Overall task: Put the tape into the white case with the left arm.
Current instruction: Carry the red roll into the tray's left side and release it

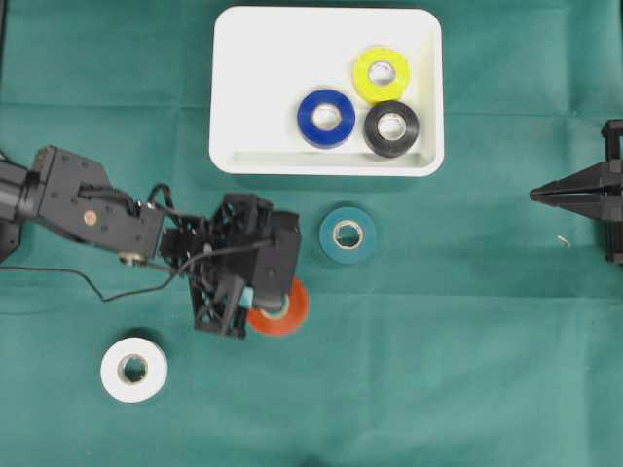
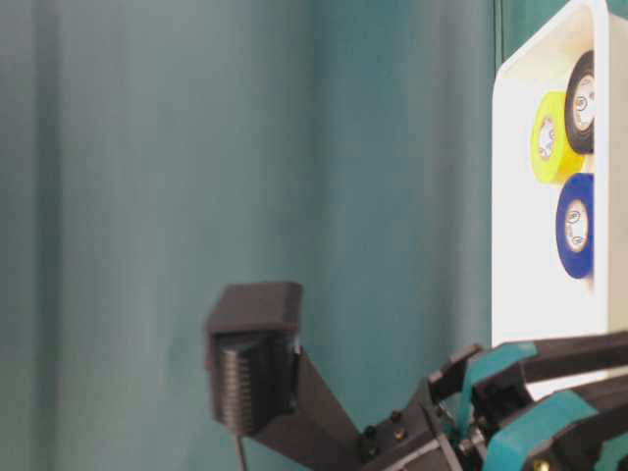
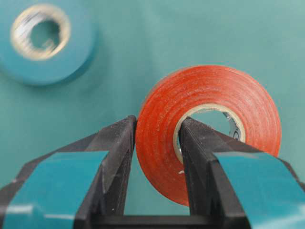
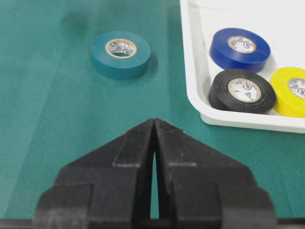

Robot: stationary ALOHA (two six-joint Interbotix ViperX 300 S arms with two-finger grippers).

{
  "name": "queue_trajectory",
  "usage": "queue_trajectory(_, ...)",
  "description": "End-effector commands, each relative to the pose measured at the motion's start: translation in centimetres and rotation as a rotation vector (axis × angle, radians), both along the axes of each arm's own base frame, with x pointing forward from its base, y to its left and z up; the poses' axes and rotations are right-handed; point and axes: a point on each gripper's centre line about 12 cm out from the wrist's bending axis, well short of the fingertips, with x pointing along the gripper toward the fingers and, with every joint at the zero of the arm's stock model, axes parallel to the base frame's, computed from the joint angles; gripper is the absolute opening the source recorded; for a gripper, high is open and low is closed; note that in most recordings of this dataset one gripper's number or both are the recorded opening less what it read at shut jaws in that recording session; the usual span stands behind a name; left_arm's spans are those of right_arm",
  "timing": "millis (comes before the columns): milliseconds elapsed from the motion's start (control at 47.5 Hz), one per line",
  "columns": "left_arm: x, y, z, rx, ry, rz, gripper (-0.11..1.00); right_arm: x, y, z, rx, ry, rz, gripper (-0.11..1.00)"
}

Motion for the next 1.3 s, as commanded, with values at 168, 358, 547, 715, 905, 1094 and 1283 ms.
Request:
queue_trajectory(168,-1.8,4.0,1.7,0.005,-0.038,0.090,0.28,0.2,0.0,0.4,0.001,-0.014,-0.002,-0.09)
queue_trajectory(358,-2.8,7.3,2.2,0.009,-0.055,0.179,0.28,0.2,0.0,0.4,0.001,-0.014,-0.002,-0.09)
queue_trajectory(547,-3.2,10.7,2.4,0.039,-0.084,0.245,0.28,0.2,0.0,0.4,0.001,-0.014,-0.002,-0.09)
queue_trajectory(715,-3.4,13.4,2.5,0.079,-0.096,0.284,0.28,0.2,0.0,0.5,0.001,-0.015,-0.002,-0.09)
queue_trajectory(905,-4.0,16.9,2.5,0.116,-0.103,0.350,0.28,0.2,0.0,0.4,0.001,-0.014,-0.002,-0.09)
queue_trajectory(1094,-4.4,19.3,1.9,0.129,-0.111,0.407,0.28,0.2,0.0,0.4,0.001,-0.015,-0.001,-0.09)
queue_trajectory(1283,-4.2,19.6,1.3,0.131,-0.115,0.414,0.28,0.2,0.0,0.4,0.001,-0.015,-0.001,-0.09)
